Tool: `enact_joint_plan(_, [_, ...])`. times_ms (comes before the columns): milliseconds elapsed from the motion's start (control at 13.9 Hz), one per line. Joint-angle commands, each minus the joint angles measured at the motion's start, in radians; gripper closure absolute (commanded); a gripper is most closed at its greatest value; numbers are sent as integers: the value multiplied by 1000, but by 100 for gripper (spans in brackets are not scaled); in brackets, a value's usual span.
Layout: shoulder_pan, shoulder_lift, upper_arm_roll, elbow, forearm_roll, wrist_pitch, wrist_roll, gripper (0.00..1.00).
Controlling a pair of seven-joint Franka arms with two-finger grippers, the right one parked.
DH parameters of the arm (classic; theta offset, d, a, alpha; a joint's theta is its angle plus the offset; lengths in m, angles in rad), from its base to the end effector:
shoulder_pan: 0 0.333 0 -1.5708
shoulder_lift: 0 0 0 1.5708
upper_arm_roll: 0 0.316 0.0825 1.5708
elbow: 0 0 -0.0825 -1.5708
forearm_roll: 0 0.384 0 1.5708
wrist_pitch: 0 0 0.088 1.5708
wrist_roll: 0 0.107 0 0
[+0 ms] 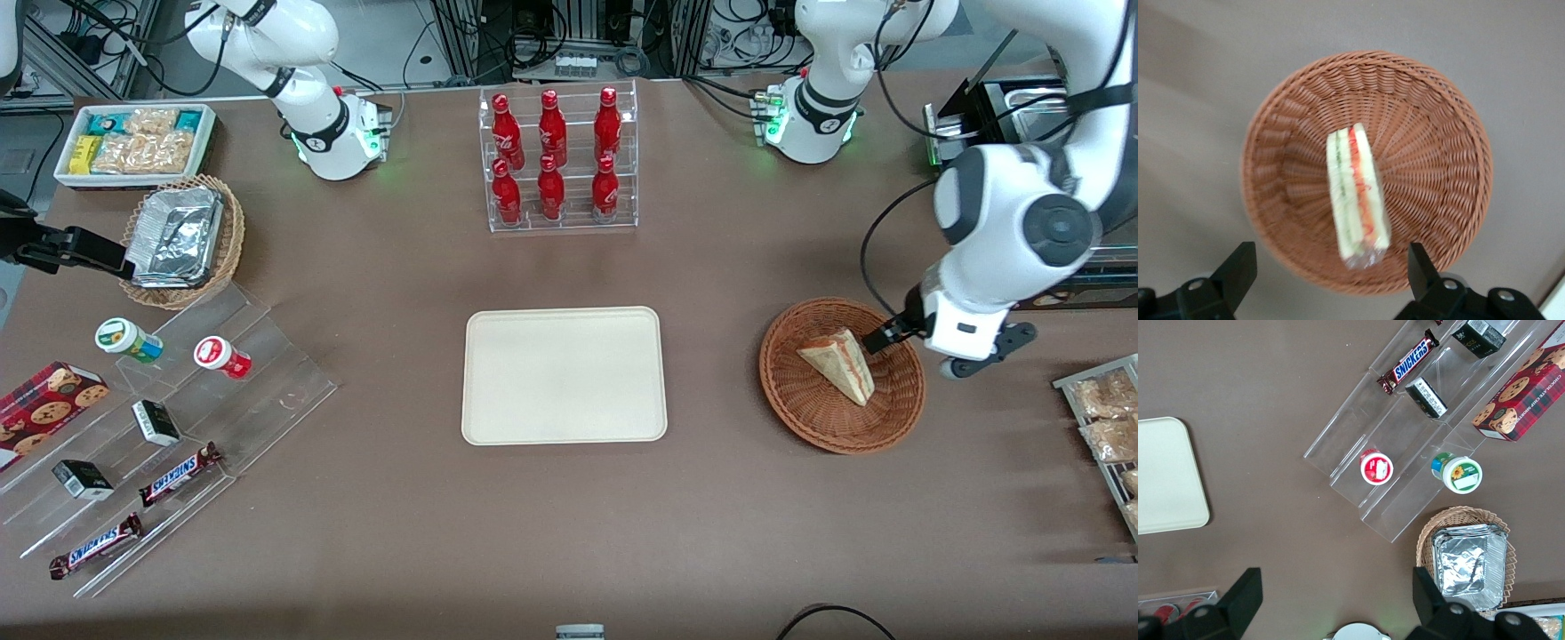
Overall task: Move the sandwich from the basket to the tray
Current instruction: 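Lower the left gripper and close it on the wrapped sandwich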
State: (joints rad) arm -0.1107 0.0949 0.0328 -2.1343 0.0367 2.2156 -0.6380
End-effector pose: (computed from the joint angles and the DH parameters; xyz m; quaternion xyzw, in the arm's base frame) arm 0.5512 -0.0420 0.3619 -0.9639 -0.2656 0.0007 0.0175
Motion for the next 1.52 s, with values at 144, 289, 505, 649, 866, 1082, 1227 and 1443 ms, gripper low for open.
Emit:
enact_joint_plan(144, [-33, 34, 12, -131, 3, 234, -146, 0])
enact_joint_plan(289, [-33, 48, 12, -139, 3, 239, -146, 0])
enact_joint_plan(505, [-33, 87, 10, -157, 3, 314, -158, 0])
enact_joint_plan(649, [-46, 114, 7, -159, 3, 338, -196, 0])
enact_joint_plan(866, [-55, 134, 9, -168, 3, 343, -200, 0])
enact_joint_plan(1082, [-55, 135, 9, -184, 8, 345, -200, 8])
enact_joint_plan(1227, [-53, 134, 10, -182, 8, 342, -200, 79])
enact_joint_plan(1443, [-53, 120, 10, -171, 8, 329, -195, 100])
